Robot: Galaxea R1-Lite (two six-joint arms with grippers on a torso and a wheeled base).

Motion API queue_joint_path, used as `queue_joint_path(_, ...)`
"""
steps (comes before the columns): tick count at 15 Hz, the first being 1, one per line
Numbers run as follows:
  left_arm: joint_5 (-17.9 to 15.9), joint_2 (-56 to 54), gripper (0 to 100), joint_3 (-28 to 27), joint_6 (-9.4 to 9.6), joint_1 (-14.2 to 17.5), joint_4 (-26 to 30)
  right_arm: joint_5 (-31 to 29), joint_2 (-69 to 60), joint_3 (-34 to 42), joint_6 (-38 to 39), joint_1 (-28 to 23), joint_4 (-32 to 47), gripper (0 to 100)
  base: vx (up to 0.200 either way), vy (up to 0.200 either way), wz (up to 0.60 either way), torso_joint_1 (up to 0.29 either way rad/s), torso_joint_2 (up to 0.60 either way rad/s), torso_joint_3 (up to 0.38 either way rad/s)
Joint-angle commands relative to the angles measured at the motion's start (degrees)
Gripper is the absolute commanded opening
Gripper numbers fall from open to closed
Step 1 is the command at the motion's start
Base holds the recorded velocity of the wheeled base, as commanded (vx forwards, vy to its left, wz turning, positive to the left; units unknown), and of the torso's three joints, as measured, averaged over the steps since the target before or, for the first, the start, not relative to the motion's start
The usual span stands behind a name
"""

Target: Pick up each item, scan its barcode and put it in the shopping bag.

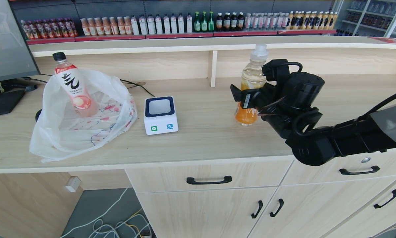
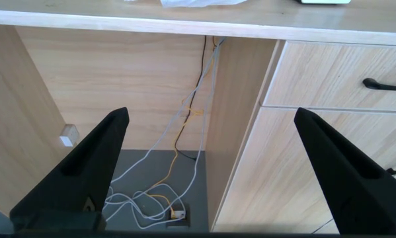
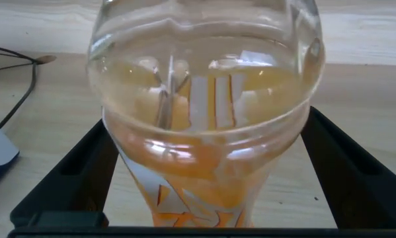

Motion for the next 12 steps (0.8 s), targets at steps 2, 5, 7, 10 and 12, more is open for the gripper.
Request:
queue_joint_path(2,0.1,0.0,100,0.0,-0.01,0.0,0.0,0.0,1.1,-1.7,-0.1,0.0,0.0,100,0.0,0.0,0.0,0.0,0.0,0.0)
queue_joint_path(5,0.1,0.0,100,0.0,-0.01,0.0,0.0,-0.3,1.6,-2.3,-0.2,-0.1,0.0,100,0.0,0.0,0.0,0.0,0.0,0.0)
queue_joint_path(7,0.1,0.0,100,0.0,-0.01,0.0,0.0,-0.4,2.0,-2.6,-0.2,0.0,0.0,100,0.0,0.0,0.0,0.0,0.0,0.0)
queue_joint_path(10,0.0,0.0,100,0.0,-0.01,0.0,0.0,-0.5,2.3,-3.6,-0.2,0.0,-0.1,0,0.0,0.0,0.0,0.0,0.0,0.0)
queue_joint_path(12,0.0,0.0,100,0.0,-0.01,0.0,0.0,-0.5,2.1,-4.0,-0.2,-0.2,-0.1,0,0.0,0.0,0.0,0.0,0.0,0.0)
